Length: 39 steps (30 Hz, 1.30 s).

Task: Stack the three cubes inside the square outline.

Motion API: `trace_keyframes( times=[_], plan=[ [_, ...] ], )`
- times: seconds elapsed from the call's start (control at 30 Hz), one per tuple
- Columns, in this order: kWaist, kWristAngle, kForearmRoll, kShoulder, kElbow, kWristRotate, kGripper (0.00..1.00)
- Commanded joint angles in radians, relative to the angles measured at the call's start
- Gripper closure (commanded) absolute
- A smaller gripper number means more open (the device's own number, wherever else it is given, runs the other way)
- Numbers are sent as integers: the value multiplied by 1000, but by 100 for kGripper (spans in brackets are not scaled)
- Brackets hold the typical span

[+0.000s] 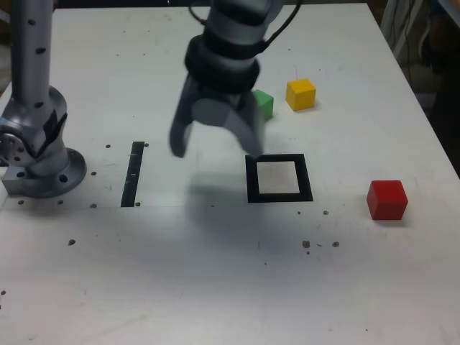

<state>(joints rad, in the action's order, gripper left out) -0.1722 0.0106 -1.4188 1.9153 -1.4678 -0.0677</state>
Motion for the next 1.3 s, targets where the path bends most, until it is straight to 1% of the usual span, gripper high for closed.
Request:
trace_keyframes(
  times=[0.0,0.13,0.2,0.37,0.6,0.97,1.1,1.27],
  plan=[
    [-14,18,-3,16,-251,-9,1],
    [-37,67,-13,51,-347,-19,1],
    [-45,76,-28,81,-391,-22,1],
    [-66,56,-74,183,-498,-23,1],
    [-135,75,-171,338,-741,-29,1],
    [-147,95,-201,422,-917,-29,1],
    [-146,87,-213,473,-966,-28,1],
    [-138,73,-216,524,-970,-20,1]
  ],
)
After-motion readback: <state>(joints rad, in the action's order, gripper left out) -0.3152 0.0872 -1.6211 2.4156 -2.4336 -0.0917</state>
